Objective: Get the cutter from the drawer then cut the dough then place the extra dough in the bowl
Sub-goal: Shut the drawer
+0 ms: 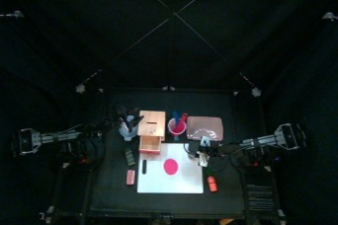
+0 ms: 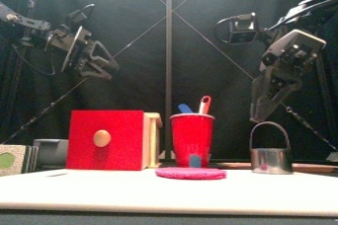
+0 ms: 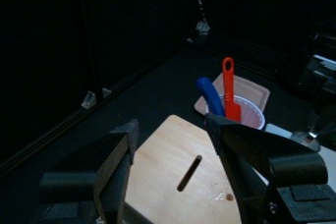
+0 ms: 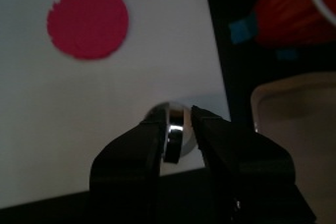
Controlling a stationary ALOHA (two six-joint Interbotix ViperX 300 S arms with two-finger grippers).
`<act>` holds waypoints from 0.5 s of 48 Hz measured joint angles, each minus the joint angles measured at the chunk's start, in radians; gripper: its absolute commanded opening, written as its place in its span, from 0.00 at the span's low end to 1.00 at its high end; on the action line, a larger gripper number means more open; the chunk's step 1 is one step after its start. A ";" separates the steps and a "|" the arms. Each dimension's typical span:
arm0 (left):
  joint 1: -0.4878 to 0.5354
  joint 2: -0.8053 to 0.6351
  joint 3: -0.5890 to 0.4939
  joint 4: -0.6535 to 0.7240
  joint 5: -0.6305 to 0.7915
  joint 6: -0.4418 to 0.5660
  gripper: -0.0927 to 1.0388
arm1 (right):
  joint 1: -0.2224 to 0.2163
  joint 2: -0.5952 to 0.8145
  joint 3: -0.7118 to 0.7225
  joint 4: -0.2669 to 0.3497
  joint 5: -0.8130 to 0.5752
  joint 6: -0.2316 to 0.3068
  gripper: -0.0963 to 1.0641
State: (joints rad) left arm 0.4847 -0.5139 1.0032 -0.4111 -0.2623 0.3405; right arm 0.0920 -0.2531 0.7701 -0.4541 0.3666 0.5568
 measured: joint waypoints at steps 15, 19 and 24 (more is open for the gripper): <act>0.063 0.276 -0.288 0.287 0.291 0.002 0.72 | 0.026 0.296 -0.287 -0.020 -0.081 -0.015 0.45; 0.089 0.333 -0.333 0.327 0.333 0.002 0.63 | 0.029 0.385 -0.365 -0.021 -0.083 -0.015 0.35; 0.123 0.400 -0.387 0.391 0.416 0.005 0.56 | 0.029 0.472 -0.454 -0.021 -0.081 -0.017 0.26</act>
State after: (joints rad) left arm 0.6075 -0.1135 0.6167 -0.0199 0.1534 0.3451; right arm 0.1212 0.2194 0.3160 -0.4755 0.2853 0.5400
